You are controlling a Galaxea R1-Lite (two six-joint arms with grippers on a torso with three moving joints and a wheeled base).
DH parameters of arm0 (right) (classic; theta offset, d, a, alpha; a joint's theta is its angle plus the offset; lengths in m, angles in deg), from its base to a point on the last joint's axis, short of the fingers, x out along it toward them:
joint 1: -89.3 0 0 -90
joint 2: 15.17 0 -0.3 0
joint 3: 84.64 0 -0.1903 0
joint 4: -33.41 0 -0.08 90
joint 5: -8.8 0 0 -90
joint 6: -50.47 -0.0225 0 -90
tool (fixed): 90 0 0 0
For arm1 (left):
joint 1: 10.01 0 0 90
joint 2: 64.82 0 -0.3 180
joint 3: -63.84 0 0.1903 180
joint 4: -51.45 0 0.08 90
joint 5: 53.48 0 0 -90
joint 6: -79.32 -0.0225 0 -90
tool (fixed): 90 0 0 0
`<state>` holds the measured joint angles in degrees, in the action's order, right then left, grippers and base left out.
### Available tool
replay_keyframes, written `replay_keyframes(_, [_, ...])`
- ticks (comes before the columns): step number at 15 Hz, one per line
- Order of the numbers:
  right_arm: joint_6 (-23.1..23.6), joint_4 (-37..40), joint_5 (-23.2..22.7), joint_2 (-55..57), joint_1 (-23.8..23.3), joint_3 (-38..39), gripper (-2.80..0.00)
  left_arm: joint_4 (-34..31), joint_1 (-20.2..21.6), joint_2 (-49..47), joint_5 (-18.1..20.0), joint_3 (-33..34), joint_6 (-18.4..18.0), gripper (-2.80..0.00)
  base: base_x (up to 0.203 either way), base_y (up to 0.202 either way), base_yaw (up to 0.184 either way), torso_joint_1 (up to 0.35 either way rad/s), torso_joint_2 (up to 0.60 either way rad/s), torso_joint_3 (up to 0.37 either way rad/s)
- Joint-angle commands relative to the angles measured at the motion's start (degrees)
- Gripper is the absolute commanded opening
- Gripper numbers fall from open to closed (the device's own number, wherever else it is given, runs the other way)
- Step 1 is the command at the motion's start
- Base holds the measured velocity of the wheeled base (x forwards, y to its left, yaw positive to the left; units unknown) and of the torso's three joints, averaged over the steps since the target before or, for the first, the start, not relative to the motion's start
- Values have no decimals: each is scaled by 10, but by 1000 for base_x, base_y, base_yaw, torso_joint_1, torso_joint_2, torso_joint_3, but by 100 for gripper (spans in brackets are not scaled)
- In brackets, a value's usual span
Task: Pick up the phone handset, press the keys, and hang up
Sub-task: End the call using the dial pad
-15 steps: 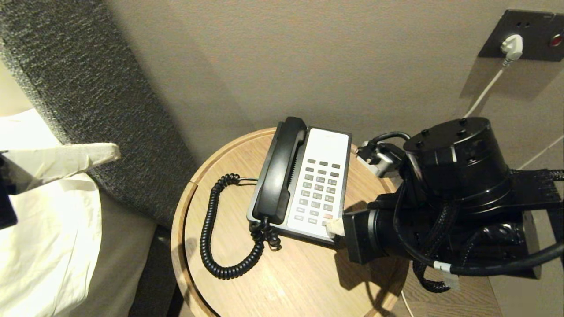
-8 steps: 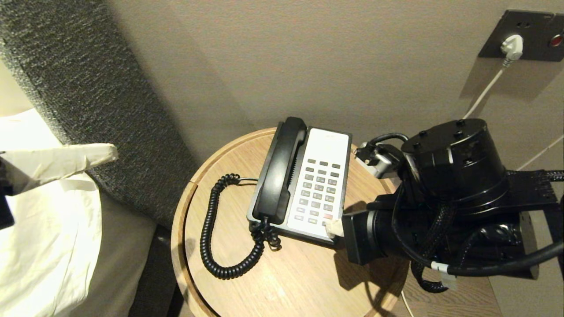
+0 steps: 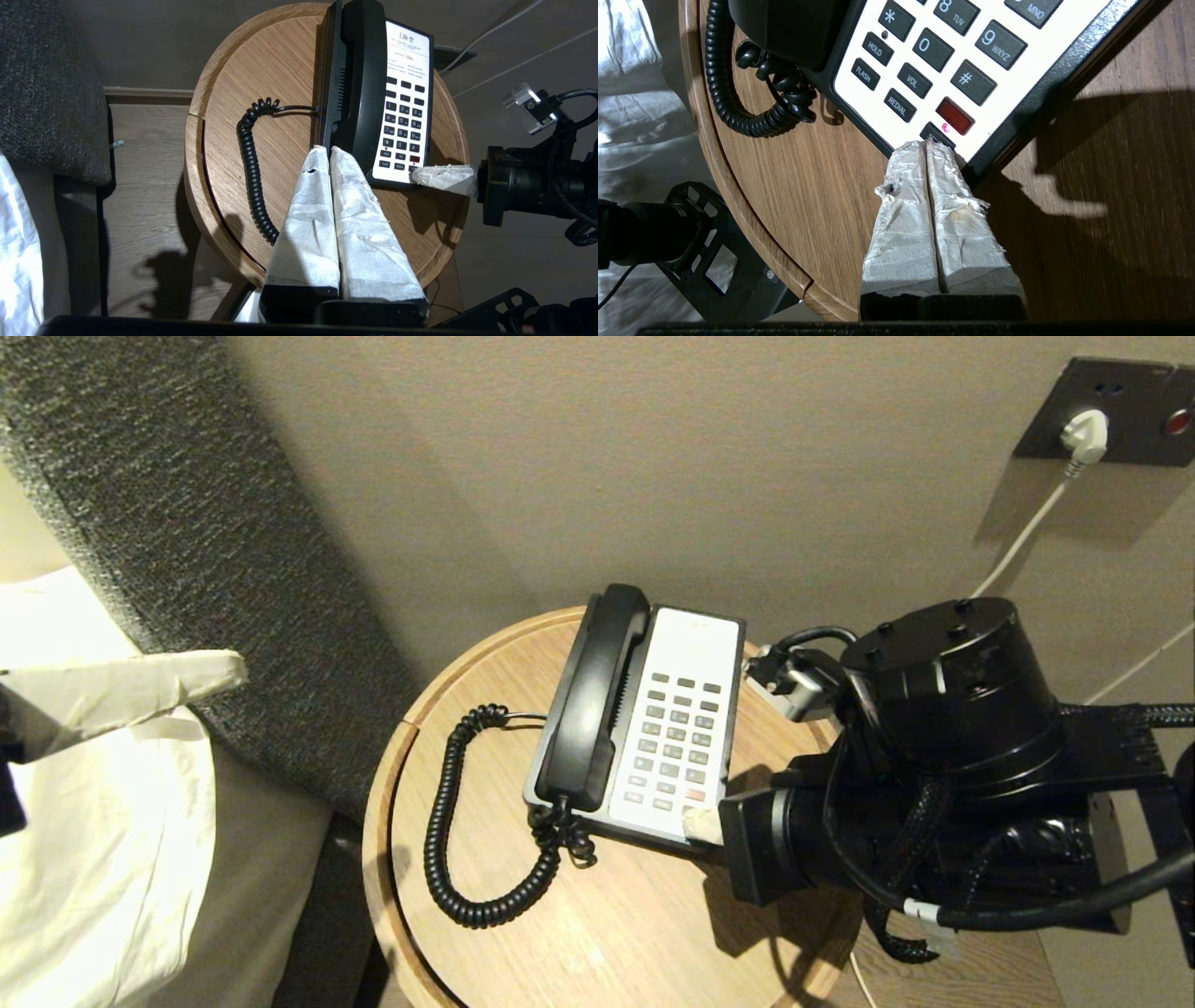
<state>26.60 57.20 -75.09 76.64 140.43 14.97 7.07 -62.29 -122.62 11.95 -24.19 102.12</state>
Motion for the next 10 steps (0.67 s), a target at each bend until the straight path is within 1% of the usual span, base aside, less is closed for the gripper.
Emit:
replay_keyframes(1, [-2,0,0,-5,1,1,-280,-2,0,1,-1,2,1,-280,0,0,0,0,0,0])
replay_keyframes(5, [-4,1,0,-26,0,-1,-280,-2,1,1,-1,3,1,-280,0,0,0,0,0,0])
replay_keyframes(10, [-3,2,1,-18,0,0,-280,-2,1,1,-1,3,1,-280,0,0,0,0,0,0])
